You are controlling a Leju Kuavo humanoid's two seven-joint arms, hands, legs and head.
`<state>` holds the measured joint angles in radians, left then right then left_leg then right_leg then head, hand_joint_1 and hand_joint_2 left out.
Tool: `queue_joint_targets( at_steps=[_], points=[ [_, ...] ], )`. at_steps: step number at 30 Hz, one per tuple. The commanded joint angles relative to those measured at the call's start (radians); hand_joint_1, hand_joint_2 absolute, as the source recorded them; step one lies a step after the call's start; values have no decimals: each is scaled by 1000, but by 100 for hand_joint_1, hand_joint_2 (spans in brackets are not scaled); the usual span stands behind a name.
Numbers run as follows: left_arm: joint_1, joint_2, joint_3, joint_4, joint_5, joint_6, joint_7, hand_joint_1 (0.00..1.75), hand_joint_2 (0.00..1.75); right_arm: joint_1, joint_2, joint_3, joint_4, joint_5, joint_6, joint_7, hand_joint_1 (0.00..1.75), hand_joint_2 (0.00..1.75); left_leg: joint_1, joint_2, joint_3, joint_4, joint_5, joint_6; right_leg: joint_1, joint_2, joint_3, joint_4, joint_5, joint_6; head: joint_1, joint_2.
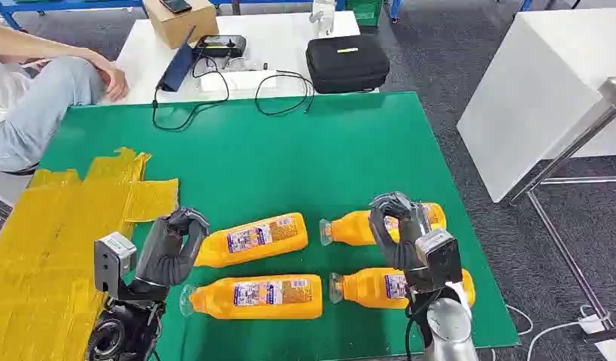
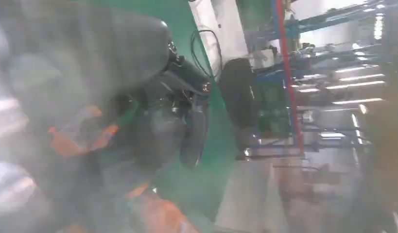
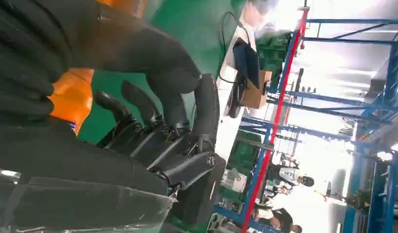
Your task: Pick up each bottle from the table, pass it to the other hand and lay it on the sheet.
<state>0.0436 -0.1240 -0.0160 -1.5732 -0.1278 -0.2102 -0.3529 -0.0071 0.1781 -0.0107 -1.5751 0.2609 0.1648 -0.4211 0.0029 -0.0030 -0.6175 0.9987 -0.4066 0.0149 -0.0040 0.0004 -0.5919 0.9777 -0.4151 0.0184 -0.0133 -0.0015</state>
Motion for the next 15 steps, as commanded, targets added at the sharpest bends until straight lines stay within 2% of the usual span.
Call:
queue_joint_targets(
  at_steps=[1,3,6,7,8,9,10,11,12,15],
  points=[
    [-122,-77,-188,-140,-191,415,-268,175,175,79,55,231,-278,103,-401,-231,175,175,1,-4,-4,5,-2,-1,1,-4,-2,4,-3,0,0,0],
    [-145,-69,-229,-152,-203,436,-217,175,175,80,39,284,-313,130,-433,-182,175,175,1,-7,-6,8,-2,-1,1,-8,-4,7,-4,0,0,0],
    [-147,-40,-240,-117,-202,441,-223,175,175,60,19,282,-285,117,-449,-193,175,175,1,-1,0,1,-1,1,1,-2,2,0,-2,0,0,0],
    [-151,-32,-241,-97,-209,440,-223,175,175,58,16,280,-281,112,-457,-206,159,175,0,-1,1,0,0,1,0,-1,2,0,0,0,0,0],
    [-152,-29,-242,-90,-211,437,-223,175,175,57,16,278,-281,112,-459,-207,113,175,1,0,5,0,-2,0,1,-1,6,-1,-2,0,0,0],
    [-156,-24,-243,-69,-220,423,-209,175,175,56,15,276,-279,118,-464,-209,12,175,1,-2,1,0,-1,-1,1,-3,2,0,-1,0,0,0],
    [-160,-22,-245,-53,-237,418,-196,110,175,55,13,275,-276,132,-469,-205,0,175,0,-2,1,0,0,-1,0,-2,1,-1,0,0,-1,0],
    [-163,-21,-247,-39,-256,412,-182,24,175,57,14,273,-275,150,-480,-205,0,175,1,-2,3,0,-1,-1,1,-3,4,-1,-1,0,0,0],
    [-170,-11,-258,-14,-298,400,-148,0,175,58,12,269,-271,181,-496,-198,0,175,0,-2,2,0,0,-1,0,-3,2,-1,0,0,0,0],
    [-176,-14,-263,17,-333,406,-133,0,175,55,5,265,-262,189,-489,-177,0,175,1,-2,4,-1,-1,-1,1,-3,5,-2,-1,0,0,0]
  ],
)
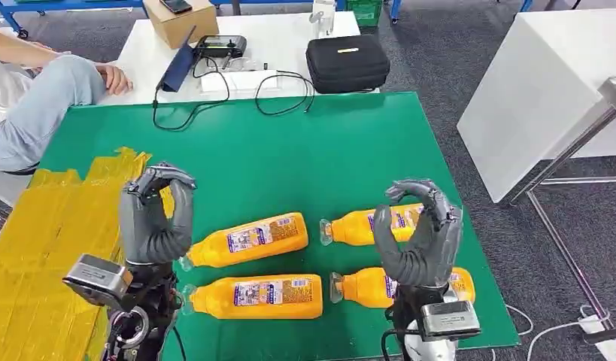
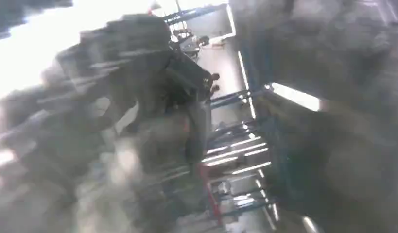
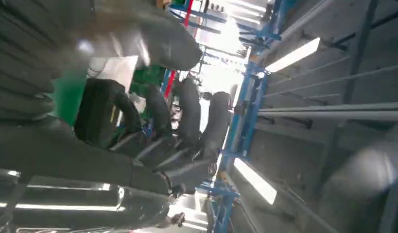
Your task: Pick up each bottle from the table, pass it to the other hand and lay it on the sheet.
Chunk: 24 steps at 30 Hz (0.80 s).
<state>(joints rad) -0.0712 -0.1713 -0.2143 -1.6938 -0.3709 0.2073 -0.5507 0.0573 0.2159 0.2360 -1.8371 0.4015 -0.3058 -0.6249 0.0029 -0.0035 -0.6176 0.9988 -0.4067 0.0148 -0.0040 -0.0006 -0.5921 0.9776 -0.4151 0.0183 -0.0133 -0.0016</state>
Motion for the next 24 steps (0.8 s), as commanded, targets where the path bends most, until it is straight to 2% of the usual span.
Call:
queue_joint_targets(
  at_steps=[1,7,10,13,15,17,19,24],
  points=[
    [-61,33,-65,137,-90,-12,65,0,175,-9,-33,19,0,49,-18,27,0,175,0,-1,3,-1,0,0,0,-1,3,-1,-1,0,0,0],
    [-58,34,-64,132,-94,-11,70,0,175,-13,-33,20,6,56,-18,33,0,175,0,-1,3,-1,-1,0,0,-1,4,-1,-1,0,0,0],
    [-50,27,-46,140,-63,-47,97,0,175,-31,-51,33,55,161,-16,119,0,175,0,0,4,-1,-1,0,0,0,4,-1,-1,0,0,0],
    [-23,22,-8,124,20,-95,91,0,175,-73,-81,53,169,331,-15,246,0,175,1,2,5,-2,-1,0,1,2,5,-3,0,0,0,0],
    [-22,18,12,121,67,-139,92,0,175,-127,-115,80,286,469,17,351,0,175,1,5,7,-2,-2,0,1,4,7,-4,1,0,0,0],
    [-40,4,23,132,94,-170,96,0,175,-192,-123,104,417,573,4,406,0,175,1,4,4,-2,-1,0,1,4,4,-3,1,0,0,0],
    [-48,-2,25,138,102,-179,99,0,175,-222,-123,114,474,601,6,424,0,175,1,4,4,-2,0,0,1,4,5,-3,1,0,0,0],
    [-48,-2,25,138,102,-179,99,0,175,-222,-123,114,474,601,6,424,0,175,1,1,5,-1,0,1,1,1,6,-2,0,0,0,0]
  ],
)
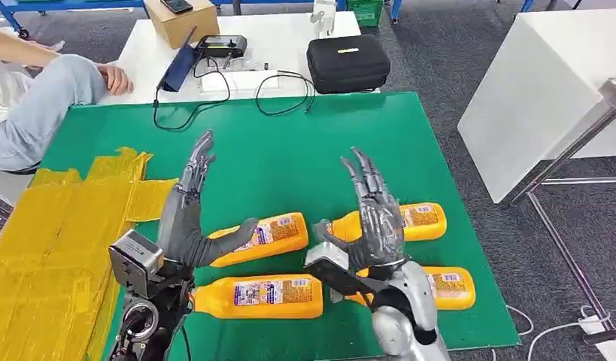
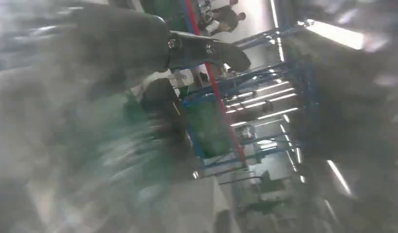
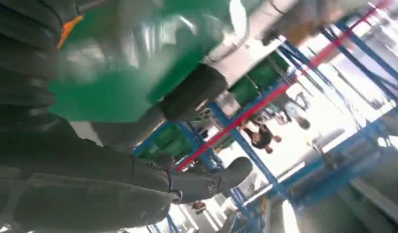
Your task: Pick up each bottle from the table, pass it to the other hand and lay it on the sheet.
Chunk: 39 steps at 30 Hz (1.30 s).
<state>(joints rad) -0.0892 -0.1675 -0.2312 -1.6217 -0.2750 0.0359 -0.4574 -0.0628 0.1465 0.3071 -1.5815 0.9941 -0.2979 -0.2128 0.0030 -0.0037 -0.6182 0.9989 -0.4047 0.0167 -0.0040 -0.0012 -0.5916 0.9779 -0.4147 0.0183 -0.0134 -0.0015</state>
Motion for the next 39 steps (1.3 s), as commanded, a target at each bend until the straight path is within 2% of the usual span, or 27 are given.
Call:
queue_joint_targets(
  at_steps=[1,2,3,5,10,11,18,23,32,39],
  points=[
    [-30,-8,40,66,6,-7,6,0,175,-102,-51,45,216,8,-1,12,0,175,1,1,4,-1,-1,0,1,1,4,-2,0,0,0,0],
    [-31,-8,41,68,6,-7,6,0,175,-105,-63,55,217,32,16,34,0,175,0,1,2,-1,-1,0,0,1,2,-1,0,0,0,0],
    [-42,-9,37,76,13,-20,9,0,0,-128,-77,77,248,74,40,61,0,175,1,2,5,-1,-2,-1,1,2,5,-2,-1,0,0,0],
    [-78,-15,29,106,28,-37,12,0,0,-207,-78,106,396,145,9,79,0,175,1,2,5,-1,-2,-1,1,1,6,-2,-1,0,0,0],
    [-134,-15,4,167,54,-64,7,0,0,-375,-51,149,731,187,-21,45,0,175,1,2,3,-1,0,0,1,2,3,-2,1,0,0,0],
    [-144,-14,-2,178,57,-67,6,0,175,-405,-39,160,794,198,-27,35,0,175,1,3,5,-1,-1,-1,1,3,5,-2,1,0,0,0],
    [-173,-16,-20,218,81,-90,-4,0,175,-483,30,200,947,211,-31,5,0,175,0,2,2,0,1,-1,0,2,2,0,0,0,0,0],
    [-194,-18,-31,248,103,-103,-13,0,175,-522,69,231,1038,191,-7,-55,0,175,1,1,4,0,0,-1,1,1,4,0,0,0,0,0],
    [-206,-21,-33,291,124,-103,-18,0,175,-528,89,248,1078,141,-19,-106,0,175,0,-1,1,0,2,-1,0,-1,1,0,0,0,0,0],
    [-206,-21,-33,291,124,-103,-18,0,175,-528,89,248,1078,141,-19,-106,0,175,1,-1,3,0,0,-1,1,-1,3,0,-1,0,0,0]
  ],
)
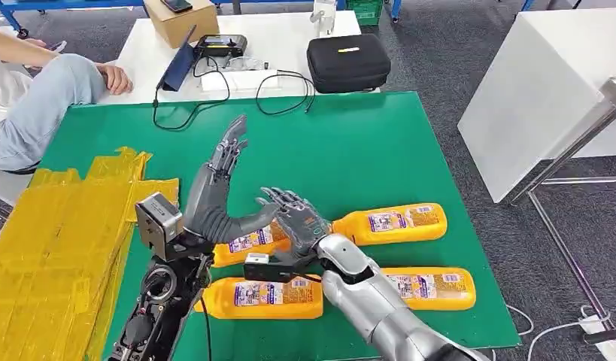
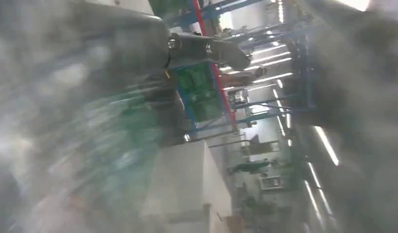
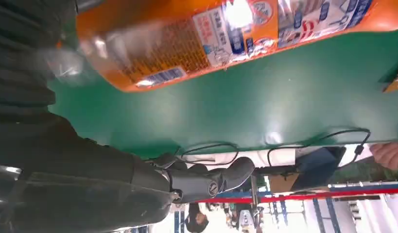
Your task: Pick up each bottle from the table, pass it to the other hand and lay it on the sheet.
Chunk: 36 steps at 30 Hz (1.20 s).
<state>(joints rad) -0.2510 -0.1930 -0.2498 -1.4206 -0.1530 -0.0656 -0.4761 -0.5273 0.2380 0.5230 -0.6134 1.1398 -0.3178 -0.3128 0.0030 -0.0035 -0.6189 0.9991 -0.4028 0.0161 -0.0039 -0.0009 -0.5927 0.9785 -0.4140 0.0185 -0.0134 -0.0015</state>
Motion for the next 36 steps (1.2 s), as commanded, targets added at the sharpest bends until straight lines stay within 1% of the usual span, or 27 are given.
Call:
queue_joint_targets(
  at_steps=[1,5,7,9,12,14,20,23,26,28,29,32,35,36],
  points=[
    [-45,5,-14,90,2,-1,1,0,175,-63,-3,32,110,-4,1,-6,0,175,0,-1,2,0,-1,0,0,-1,2,0,-1,0,0,0],
    [-47,3,-14,98,7,-1,1,0,175,-63,-2,32,114,-19,8,-17,0,175,1,-1,4,1,-2,-1,1,-1,5,0,-2,0,0,0],
    [-49,2,-13,105,9,-1,1,0,175,-64,0,32,120,-29,24,-15,0,175,1,-1,3,0,-1,-1,1,-1,3,0,-1,0,0,0],
    [-49,2,-13,109,11,0,1,0,175,-71,1,29,137,-51,66,-4,0,175,0,-1,3,0,-1,0,0,-1,3,0,-1,0,0,0],
    [-48,2,-9,113,16,-1,3,0,175,-111,0,13,202,-96,197,71,0,175,0,-1,3,0,-1,0,0,-1,3,0,-1,0,0,0],
    [-51,1,-10,121,19,-2,4,0,175,-124,-6,-2,231,-127,232,73,0,175,0,-1,2,0,-1,0,0,-1,3,0,-1,0,0,0],
    [-51,1,-10,121,19,-2,4,0,175,-124,-6,-2,231,-127,232,73,0,175,0,-1,3,0,-1,0,0,-1,3,0,-1,0,0,0],
    [-53,-1,-10,128,24,-6,5,0,175,-138,-11,2,261,-128,268,93,0,175,1,-1,5,1,-2,-1,1,-1,6,-1,-2,0,0,0],
    [-53,-1,-10,128,24,-6,5,0,175,-138,-11,2,261,-128,268,93,0,175,0,-2,2,0,-1,0,0,-2,3,-1,-1,0,0,0],
    [-53,-1,-10,128,24,-6,5,0,175,-138,-11,2,261,-128,268,93,0,175,1,-1,5,0,-2,-1,1,-1,5,-1,-2,0,0,0],
    [-53,-1,-10,128,24,-6,5,0,175,-138,-11,2,261,-128,268,93,0,175,0,-2,2,0,0,0,0,-2,2,-1,-1,0,0,0],
    [-53,-1,-10,128,24,-6,5,0,175,-138,-11,2,261,-128,268,93,0,175,1,-2,4,0,-1,-1,1,-2,5,-1,-2,0,0,0],
    [-50,0,-11,127,29,-9,4,0,175,-144,-10,1,274,-132,291,108,0,175,0,-1,2,0,0,0,0,-1,2,-1,-1,0,0,0],
    [-45,2,-8,125,36,-11,2,0,175,-146,-11,-3,282,-138,303,111,0,175,0,-2,3,0,-1,0,0,-2,4,-1,-1,0,0,0]
  ],
)
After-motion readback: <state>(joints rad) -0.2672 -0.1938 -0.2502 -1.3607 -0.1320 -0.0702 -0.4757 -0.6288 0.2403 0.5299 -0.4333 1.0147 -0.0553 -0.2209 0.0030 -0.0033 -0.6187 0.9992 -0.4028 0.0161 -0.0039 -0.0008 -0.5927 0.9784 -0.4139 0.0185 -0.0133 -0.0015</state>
